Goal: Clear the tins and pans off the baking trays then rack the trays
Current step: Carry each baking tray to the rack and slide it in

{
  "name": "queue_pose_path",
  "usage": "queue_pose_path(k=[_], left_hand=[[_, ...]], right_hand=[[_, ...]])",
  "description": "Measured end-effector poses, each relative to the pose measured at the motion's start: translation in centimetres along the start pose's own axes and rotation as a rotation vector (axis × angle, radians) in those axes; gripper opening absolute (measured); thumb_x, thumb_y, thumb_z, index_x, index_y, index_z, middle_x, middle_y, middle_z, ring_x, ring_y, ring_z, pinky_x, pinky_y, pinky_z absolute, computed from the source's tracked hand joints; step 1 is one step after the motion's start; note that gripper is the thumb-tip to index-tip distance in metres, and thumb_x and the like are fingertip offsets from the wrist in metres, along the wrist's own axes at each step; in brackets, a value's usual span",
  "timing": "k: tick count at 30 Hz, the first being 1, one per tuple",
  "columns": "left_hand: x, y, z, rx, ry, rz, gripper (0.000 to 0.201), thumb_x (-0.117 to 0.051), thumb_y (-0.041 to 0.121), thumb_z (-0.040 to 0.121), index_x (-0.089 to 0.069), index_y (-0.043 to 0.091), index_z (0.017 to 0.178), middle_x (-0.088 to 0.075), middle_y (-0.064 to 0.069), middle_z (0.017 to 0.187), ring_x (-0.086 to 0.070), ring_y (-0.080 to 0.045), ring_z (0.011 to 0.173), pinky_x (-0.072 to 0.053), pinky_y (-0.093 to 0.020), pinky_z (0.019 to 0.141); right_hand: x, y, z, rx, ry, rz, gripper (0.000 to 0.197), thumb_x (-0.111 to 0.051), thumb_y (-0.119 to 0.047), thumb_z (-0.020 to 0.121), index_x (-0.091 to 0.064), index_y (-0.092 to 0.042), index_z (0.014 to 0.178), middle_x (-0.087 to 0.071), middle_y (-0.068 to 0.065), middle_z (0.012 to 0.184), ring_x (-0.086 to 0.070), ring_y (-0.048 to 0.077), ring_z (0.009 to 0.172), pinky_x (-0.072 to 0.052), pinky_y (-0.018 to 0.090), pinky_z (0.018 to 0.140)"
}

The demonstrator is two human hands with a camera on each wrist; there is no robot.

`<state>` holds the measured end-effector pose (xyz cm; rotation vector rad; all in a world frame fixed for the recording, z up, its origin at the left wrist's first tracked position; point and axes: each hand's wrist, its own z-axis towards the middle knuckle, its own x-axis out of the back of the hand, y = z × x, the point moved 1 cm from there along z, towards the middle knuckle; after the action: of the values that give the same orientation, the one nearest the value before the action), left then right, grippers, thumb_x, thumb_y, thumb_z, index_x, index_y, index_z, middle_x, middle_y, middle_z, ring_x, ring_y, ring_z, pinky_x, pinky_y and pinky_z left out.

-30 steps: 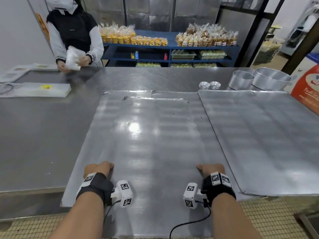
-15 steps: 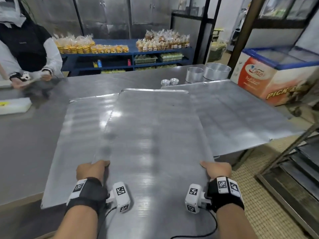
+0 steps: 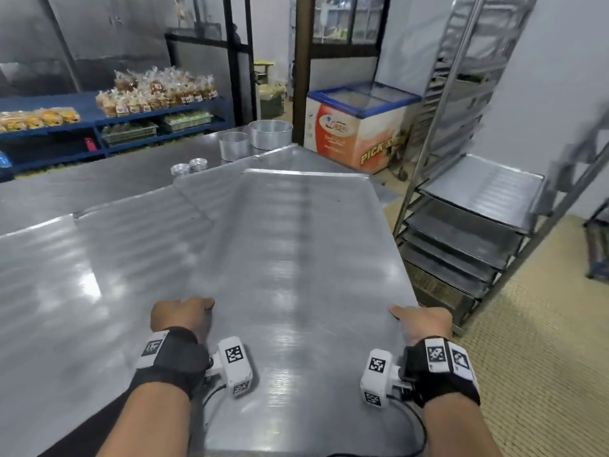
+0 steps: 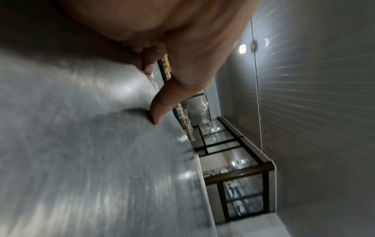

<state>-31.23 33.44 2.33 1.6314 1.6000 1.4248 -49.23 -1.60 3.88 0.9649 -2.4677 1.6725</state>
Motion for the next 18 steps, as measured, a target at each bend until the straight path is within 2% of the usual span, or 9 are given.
queue_pose_path(k=[3, 6, 8, 10, 13, 15, 18], left_hand=[[-4.1, 1.2, -0.7, 0.011, -0.081, -0.015, 0.037, -0.089, 0.023, 0.051, -0.067, 0.001, 0.071, -0.072, -0.016, 0.078, -0.073, -0.034, 0.077, -0.060, -0.047, 0.077], [-8.4, 2.3, -0.6, 0.022, -0.203, -0.005, 0.043, -0.088, 0.023, 0.045, -0.069, -0.001, 0.077, -0.068, -0.014, 0.071, -0.071, -0.032, 0.071, -0.058, -0.047, 0.074], [-11.2, 3.3, -0.5, 0.005, -0.260, 0.011, 0.047, -0.090, 0.021, 0.045, -0.072, -0.001, 0.083, -0.069, -0.014, 0.072, -0.073, -0.030, 0.073, -0.059, -0.047, 0.074], [-14.2, 4.3, -0.1, -0.012, -0.324, 0.032, 0.051, -0.089, 0.021, 0.043, -0.072, -0.002, 0.085, -0.073, -0.014, 0.075, -0.075, -0.032, 0.076, -0.059, -0.046, 0.073], [-18.0, 6.2, 0.0, -0.038, -0.385, 0.069, 0.040, -0.088, 0.017, 0.046, -0.071, 0.000, 0.078, -0.075, -0.015, 0.078, -0.071, -0.029, 0.068, -0.061, -0.052, 0.075], [-20.4, 7.6, 0.0, -0.056, -0.444, 0.114, 0.040, -0.089, 0.017, 0.047, -0.071, 0.000, 0.079, -0.075, -0.015, 0.078, -0.073, -0.031, 0.072, -0.062, -0.056, 0.076], [-23.4, 9.8, 0.0, -0.065, -0.488, 0.132, 0.033, -0.089, 0.013, 0.050, -0.069, 0.000, 0.073, -0.072, -0.015, 0.069, -0.071, -0.031, 0.066, -0.060, -0.060, 0.073]], right_hand=[[4.0, 0.6, 0.4, -0.027, 0.100, 0.033, 0.030, -0.086, -0.013, 0.071, -0.065, 0.002, 0.087, -0.067, 0.014, 0.089, -0.062, 0.027, 0.074, -0.047, 0.029, 0.064], [7.1, 1.3, 0.7, -0.056, 0.193, 0.068, 0.033, -0.085, -0.014, 0.071, -0.069, 0.007, 0.089, -0.070, 0.016, 0.085, -0.063, 0.024, 0.066, -0.044, 0.026, 0.055], [8.5, 1.5, 0.9, -0.074, 0.241, 0.095, 0.031, -0.084, -0.014, 0.071, -0.070, 0.006, 0.091, -0.071, 0.019, 0.088, -0.063, 0.025, 0.066, -0.047, 0.026, 0.057], [9.5, 1.6, 1.3, -0.094, 0.277, 0.085, 0.032, -0.084, -0.015, 0.071, -0.070, 0.004, 0.094, -0.071, 0.021, 0.091, -0.064, 0.027, 0.072, -0.050, 0.030, 0.066], [10.5, 1.3, 2.3, -0.130, 0.359, 0.121, 0.030, -0.084, -0.013, 0.070, -0.068, 0.006, 0.087, -0.071, 0.019, 0.088, -0.066, 0.031, 0.075, -0.048, 0.031, 0.064], [10.8, 0.7, 2.9, -0.154, 0.408, 0.135, 0.028, -0.084, -0.013, 0.071, -0.064, 0.004, 0.082, -0.069, 0.018, 0.088, -0.064, 0.032, 0.077, -0.046, 0.030, 0.063], [10.7, 0.0, 3.9, -0.183, 0.465, 0.173, 0.031, -0.085, -0.014, 0.069, -0.063, 0.004, 0.083, -0.069, 0.019, 0.089, -0.066, 0.035, 0.079, -0.052, 0.035, 0.068]])
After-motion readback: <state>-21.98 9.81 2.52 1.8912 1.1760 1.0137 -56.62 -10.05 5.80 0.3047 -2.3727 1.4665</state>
